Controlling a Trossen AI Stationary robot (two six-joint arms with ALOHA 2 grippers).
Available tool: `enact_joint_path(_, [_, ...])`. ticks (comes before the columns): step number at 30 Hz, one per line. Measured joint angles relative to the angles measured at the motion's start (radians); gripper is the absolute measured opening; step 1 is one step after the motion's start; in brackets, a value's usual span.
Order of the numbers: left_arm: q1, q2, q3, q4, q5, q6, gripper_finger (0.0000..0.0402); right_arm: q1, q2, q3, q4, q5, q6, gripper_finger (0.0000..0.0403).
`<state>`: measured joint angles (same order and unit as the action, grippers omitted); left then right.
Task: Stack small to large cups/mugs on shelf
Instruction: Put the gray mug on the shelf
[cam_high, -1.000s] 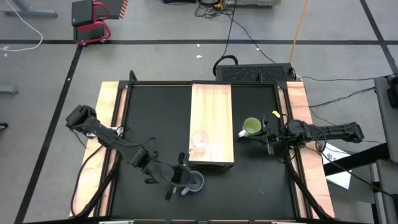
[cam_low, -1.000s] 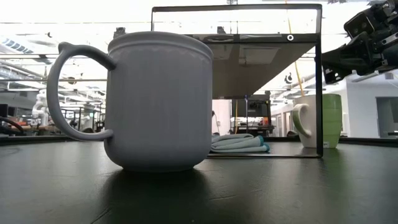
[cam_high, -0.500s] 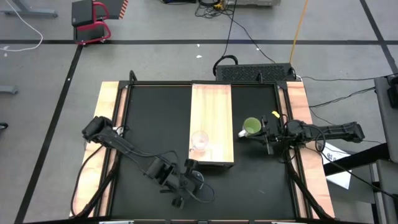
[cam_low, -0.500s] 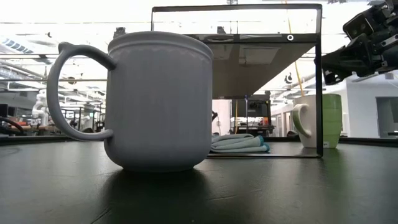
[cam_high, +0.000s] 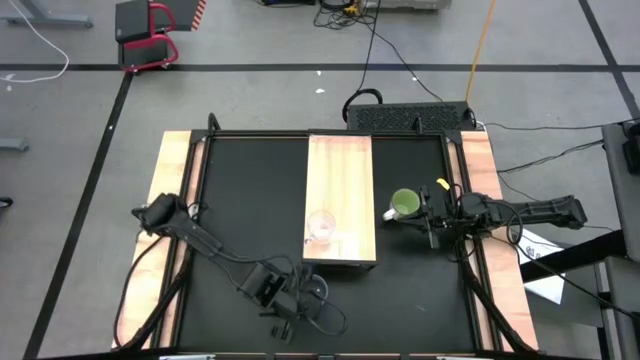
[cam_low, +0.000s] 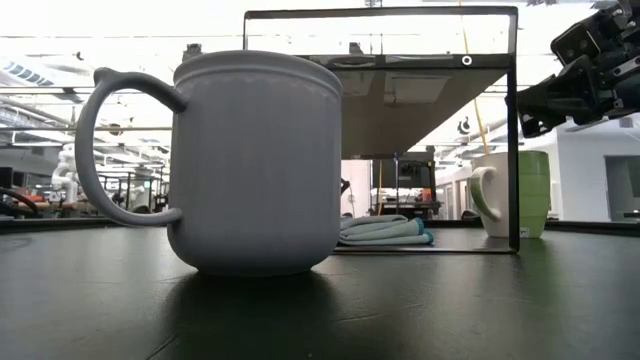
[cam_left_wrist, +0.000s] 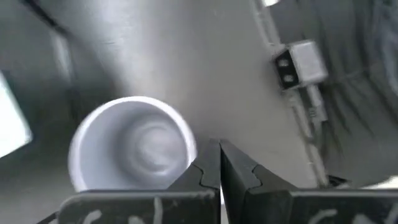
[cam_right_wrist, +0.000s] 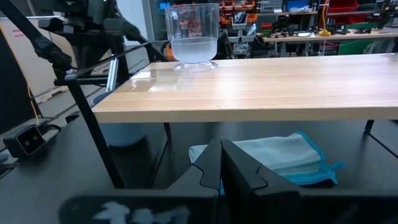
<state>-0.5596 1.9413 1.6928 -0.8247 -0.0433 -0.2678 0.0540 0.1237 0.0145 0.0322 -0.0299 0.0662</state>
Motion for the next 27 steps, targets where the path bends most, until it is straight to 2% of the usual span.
enact_joint_path(7, [-0.015,0.01,0.0,-0.019,0.008,0.001,0.0004,0.0,0.0,0.0,0.0,0.0,0.0,0.0])
enact_joint_path(13, [-0.004,0.01,0.0,-0.019,-0.009,-0.001,0.0029,0.0,0.0,0.0,0.0,0.0,0.0,0.0])
enact_joint_path(27, [0.006,0.01,0.0,-0.001,-0.06,0.037,0.0133,0.0,0.0,0.0,0.0,0.0,-0.002,0.0])
